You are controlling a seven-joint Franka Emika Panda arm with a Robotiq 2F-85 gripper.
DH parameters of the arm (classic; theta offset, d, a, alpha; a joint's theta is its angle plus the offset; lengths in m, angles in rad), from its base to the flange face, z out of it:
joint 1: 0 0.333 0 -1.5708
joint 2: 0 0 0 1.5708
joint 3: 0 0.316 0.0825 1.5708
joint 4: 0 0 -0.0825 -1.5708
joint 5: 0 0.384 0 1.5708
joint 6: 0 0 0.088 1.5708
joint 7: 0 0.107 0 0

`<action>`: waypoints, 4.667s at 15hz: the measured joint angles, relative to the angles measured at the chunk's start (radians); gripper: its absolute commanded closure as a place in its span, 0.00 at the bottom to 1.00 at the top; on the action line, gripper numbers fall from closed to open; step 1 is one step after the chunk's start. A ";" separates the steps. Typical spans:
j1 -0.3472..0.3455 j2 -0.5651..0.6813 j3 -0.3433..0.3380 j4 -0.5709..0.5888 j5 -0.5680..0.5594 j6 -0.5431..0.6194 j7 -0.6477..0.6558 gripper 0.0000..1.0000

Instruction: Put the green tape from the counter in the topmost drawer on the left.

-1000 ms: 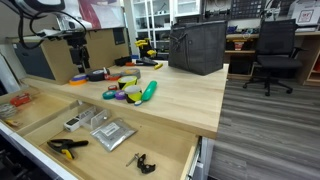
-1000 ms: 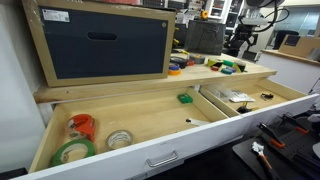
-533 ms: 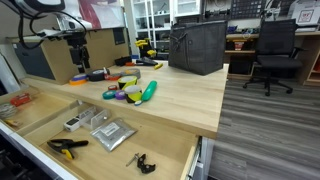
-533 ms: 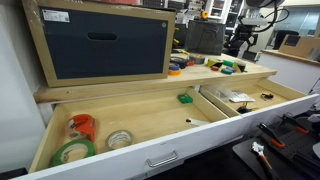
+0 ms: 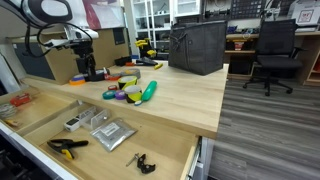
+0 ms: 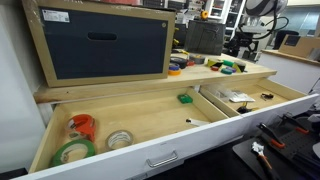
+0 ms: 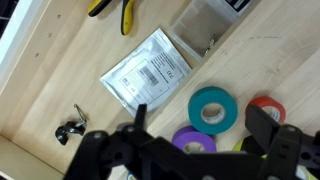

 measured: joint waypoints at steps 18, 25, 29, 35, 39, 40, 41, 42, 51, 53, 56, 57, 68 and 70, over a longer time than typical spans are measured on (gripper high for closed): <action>0.014 0.142 -0.060 -0.043 -0.061 0.211 0.045 0.00; 0.014 0.154 -0.081 -0.043 -0.061 0.221 0.045 0.00; 0.014 0.184 -0.084 -0.040 -0.060 0.233 0.046 0.00; 0.022 0.202 -0.084 -0.011 -0.053 0.243 0.046 0.00; 0.030 0.202 -0.079 0.014 -0.030 0.244 0.046 0.00; 0.032 0.202 -0.078 0.017 -0.027 0.244 0.046 0.00; 0.034 0.202 -0.078 0.018 -0.027 0.244 0.046 0.00; 0.036 0.204 -0.078 0.018 -0.027 0.244 0.046 0.00; 0.039 0.280 -0.080 0.047 -0.027 0.245 0.070 0.27; 0.041 0.295 -0.080 0.065 -0.027 0.245 0.080 0.29; 0.047 0.300 -0.080 0.081 -0.027 0.245 0.081 0.52; 0.050 0.300 -0.080 0.086 -0.027 0.245 0.081 0.59; 0.085 0.290 -0.073 0.089 -0.029 0.243 0.070 0.93; 0.098 0.269 -0.060 0.069 -0.029 0.234 0.053 0.93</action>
